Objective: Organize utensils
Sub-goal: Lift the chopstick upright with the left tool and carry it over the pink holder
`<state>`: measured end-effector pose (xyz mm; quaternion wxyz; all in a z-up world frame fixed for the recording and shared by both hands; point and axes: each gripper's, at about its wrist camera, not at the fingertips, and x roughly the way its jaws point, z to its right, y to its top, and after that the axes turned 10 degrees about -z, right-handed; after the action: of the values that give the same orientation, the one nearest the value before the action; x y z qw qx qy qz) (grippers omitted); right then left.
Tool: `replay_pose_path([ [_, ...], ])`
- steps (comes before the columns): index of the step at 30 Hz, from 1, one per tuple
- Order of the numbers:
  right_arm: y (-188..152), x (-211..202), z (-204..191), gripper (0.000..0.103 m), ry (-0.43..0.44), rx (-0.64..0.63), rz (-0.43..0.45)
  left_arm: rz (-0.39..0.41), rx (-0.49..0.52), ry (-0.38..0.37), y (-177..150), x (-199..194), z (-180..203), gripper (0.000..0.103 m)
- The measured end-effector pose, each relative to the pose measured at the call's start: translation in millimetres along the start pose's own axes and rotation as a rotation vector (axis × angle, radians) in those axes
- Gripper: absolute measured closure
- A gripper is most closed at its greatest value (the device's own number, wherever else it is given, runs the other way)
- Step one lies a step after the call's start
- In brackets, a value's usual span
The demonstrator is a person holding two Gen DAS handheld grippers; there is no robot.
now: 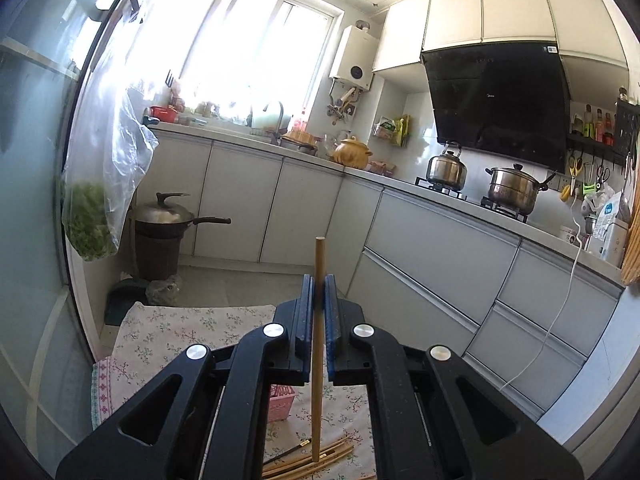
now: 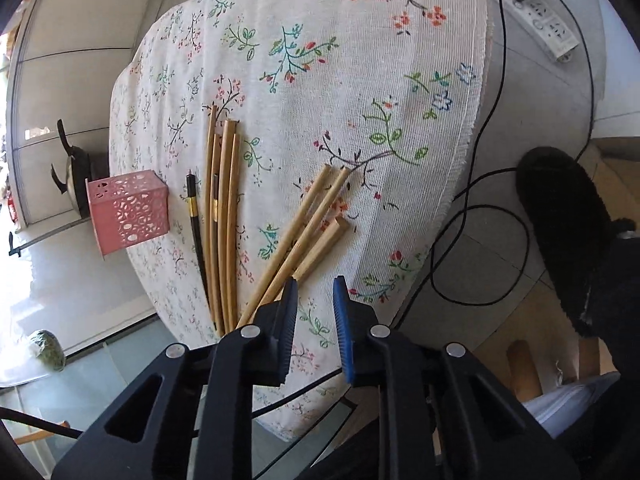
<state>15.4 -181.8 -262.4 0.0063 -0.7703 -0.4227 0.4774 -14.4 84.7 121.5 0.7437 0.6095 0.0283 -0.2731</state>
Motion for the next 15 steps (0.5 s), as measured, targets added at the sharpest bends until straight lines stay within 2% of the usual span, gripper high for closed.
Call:
replay_pose_path([
  [4, 7.4, 0.8, -7.8, 0.085, -0.045, 0.013, 0.026, 0.002, -0.003, -0.015, 0.4, -3.6, -3.9, 0.099],
  [9, 16.2, 14.4, -12.0, 0.085, -0.106, 0.043, 0.009, 0.000, -0.020, -0.038, 2.8, -2.2, -7.1, 0.099],
  [15, 26.9, 20.6, -21.5, 0.085, -0.097, 0.062, 0.046, -0.003, -0.038, -0.039, 4.3, -1.6, -13.7, 0.099],
])
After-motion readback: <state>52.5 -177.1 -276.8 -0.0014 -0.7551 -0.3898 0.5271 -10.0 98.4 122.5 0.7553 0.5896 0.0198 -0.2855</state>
